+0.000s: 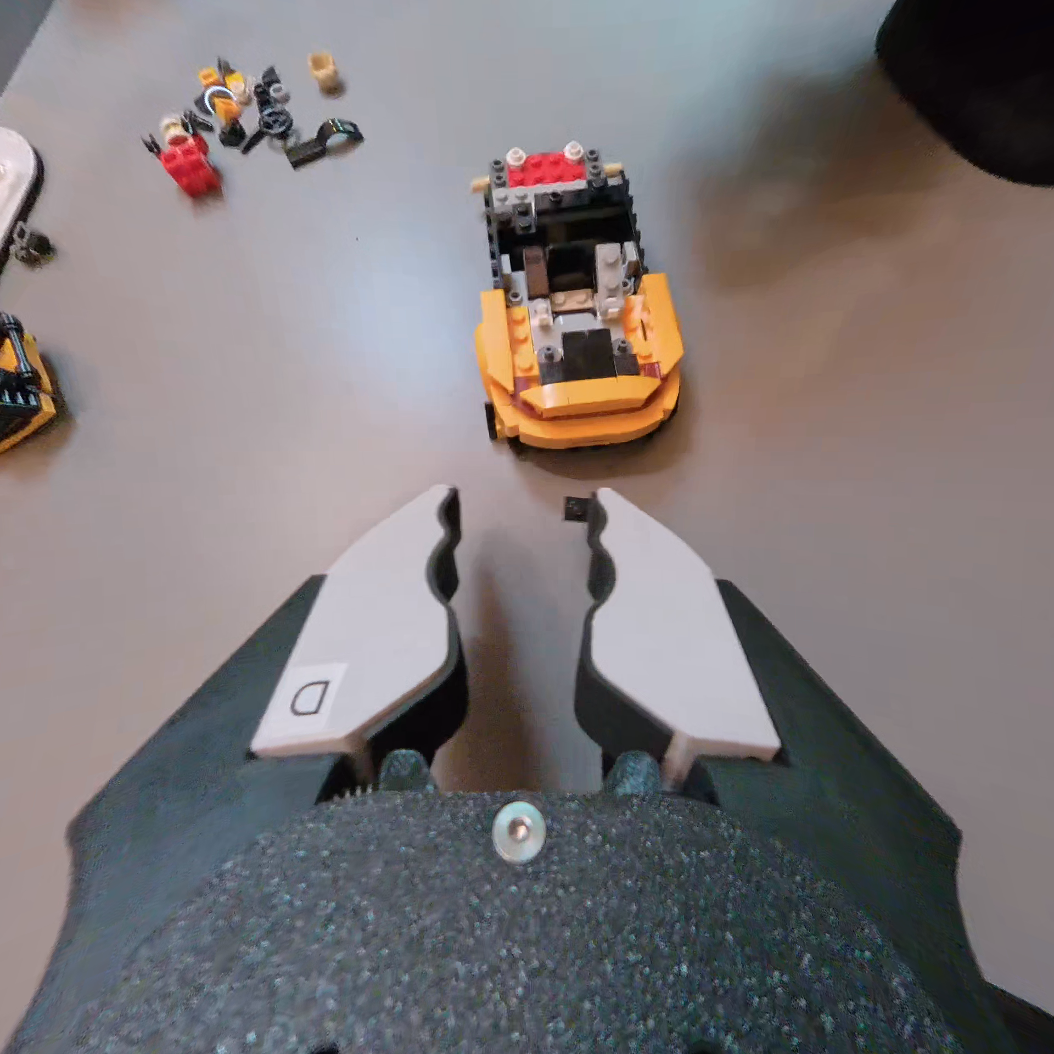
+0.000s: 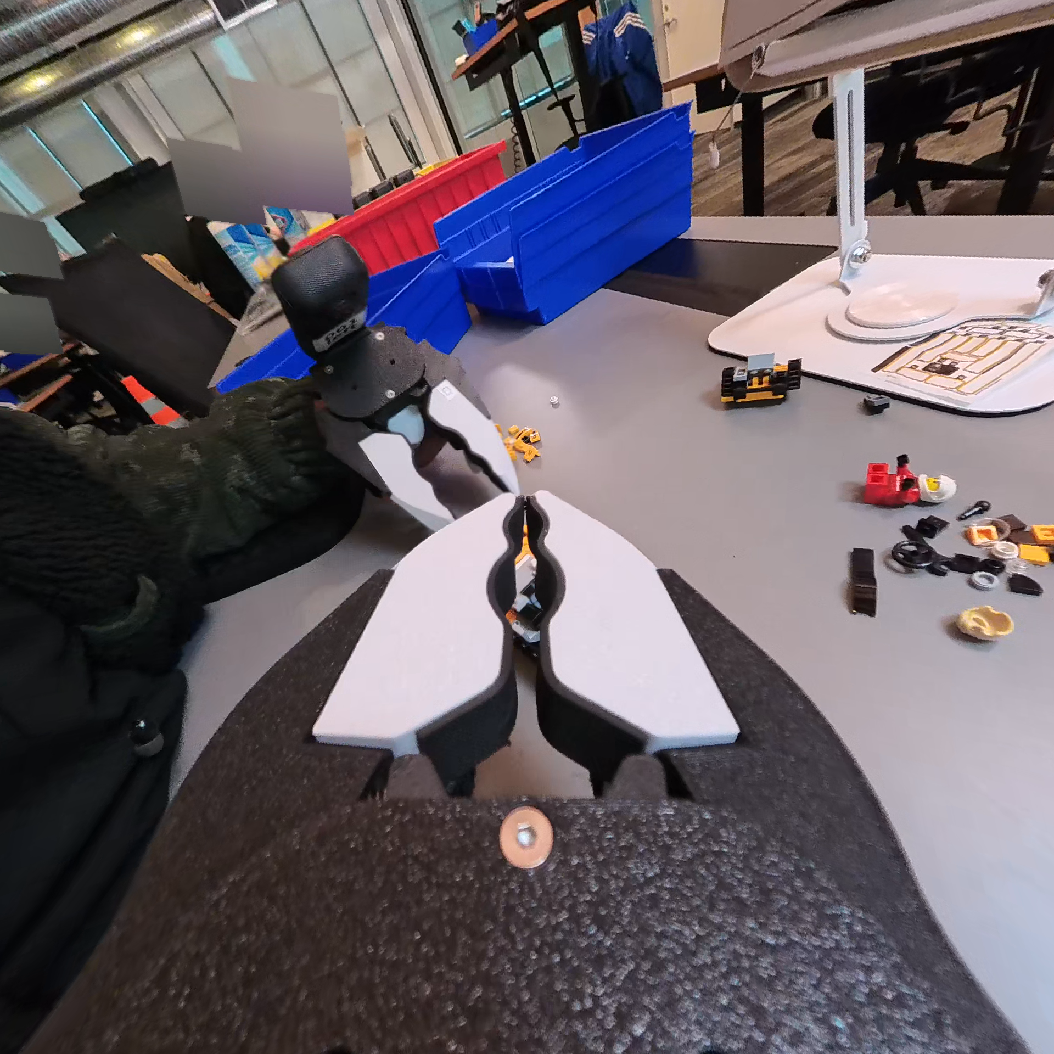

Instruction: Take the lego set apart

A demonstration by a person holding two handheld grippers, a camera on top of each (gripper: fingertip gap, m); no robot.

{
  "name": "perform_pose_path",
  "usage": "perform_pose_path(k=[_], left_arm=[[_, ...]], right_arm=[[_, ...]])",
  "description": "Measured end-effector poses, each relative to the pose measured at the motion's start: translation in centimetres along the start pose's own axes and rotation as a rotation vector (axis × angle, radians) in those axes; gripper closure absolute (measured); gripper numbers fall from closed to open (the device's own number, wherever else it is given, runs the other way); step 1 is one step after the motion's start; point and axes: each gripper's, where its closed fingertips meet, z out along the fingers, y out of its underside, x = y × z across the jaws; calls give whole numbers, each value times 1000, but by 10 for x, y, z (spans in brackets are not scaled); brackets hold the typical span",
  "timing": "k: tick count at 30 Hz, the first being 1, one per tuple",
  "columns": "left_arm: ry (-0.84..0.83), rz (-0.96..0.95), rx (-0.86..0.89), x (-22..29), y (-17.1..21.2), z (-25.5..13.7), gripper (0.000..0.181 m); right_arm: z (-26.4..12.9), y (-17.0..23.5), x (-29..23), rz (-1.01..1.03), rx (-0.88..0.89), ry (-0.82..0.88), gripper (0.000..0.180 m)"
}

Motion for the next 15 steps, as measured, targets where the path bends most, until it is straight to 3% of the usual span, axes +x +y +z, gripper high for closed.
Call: perform_pose_path(k=[2, 9, 15], left_arm=[[-8, -8, 60, -5, -12, -1, 124], [8, -76, 106, -51, -44, -6, 112], [-101, -55, 60, -94, -43, 1, 116]], right_arm=[[0, 0, 0, 6, 2, -5, 180], [-1, 0, -1, 7, 0, -13, 180], [-5, -3, 1, 6, 12, -11, 180]])
